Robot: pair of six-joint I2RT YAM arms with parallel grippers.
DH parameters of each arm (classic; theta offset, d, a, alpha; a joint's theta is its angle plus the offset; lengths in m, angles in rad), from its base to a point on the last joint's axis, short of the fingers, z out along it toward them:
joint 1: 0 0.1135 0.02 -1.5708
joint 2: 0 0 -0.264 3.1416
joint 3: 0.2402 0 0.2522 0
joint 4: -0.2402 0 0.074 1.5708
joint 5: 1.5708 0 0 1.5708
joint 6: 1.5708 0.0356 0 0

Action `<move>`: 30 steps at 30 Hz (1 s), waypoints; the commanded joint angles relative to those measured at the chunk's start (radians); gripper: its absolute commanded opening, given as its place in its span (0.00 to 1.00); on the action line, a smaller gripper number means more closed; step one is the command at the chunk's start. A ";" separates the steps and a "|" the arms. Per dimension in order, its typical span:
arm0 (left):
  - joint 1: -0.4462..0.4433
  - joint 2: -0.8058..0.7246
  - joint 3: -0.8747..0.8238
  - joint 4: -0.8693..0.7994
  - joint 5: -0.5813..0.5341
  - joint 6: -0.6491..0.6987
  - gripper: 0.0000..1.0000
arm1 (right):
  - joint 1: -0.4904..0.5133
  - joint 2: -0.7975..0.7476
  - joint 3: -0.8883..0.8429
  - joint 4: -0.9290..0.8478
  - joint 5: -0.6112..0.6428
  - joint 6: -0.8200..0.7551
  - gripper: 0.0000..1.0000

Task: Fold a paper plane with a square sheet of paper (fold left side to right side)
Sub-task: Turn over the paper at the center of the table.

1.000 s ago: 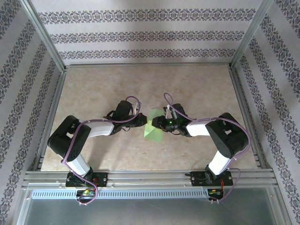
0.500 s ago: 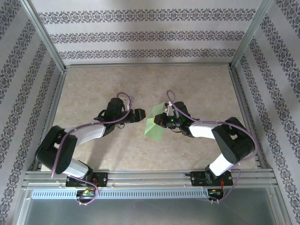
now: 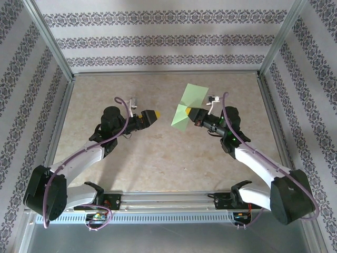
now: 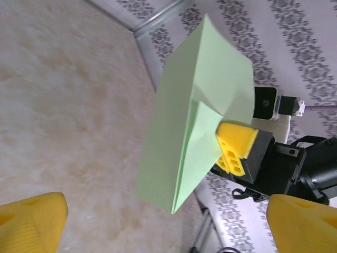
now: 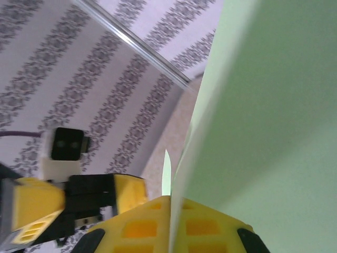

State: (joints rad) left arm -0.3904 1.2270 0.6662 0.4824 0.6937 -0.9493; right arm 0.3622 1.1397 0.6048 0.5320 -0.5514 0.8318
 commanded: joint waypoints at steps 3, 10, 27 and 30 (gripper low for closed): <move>-0.010 0.079 0.065 0.269 0.106 -0.169 0.93 | 0.002 -0.029 0.044 0.115 -0.042 0.023 0.06; -0.064 0.146 0.097 0.336 0.111 -0.186 0.93 | 0.051 0.003 0.068 0.152 -0.031 0.034 0.06; -0.112 0.235 0.135 0.400 0.136 -0.201 0.41 | 0.102 0.112 0.094 0.241 -0.013 0.068 0.07; -0.111 0.235 0.132 0.398 0.133 -0.199 0.33 | 0.102 0.113 0.086 0.241 -0.010 0.069 0.09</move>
State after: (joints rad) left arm -0.4919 1.4673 0.7769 0.8246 0.8120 -1.1584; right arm 0.4545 1.2476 0.6788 0.7124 -0.5671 0.8944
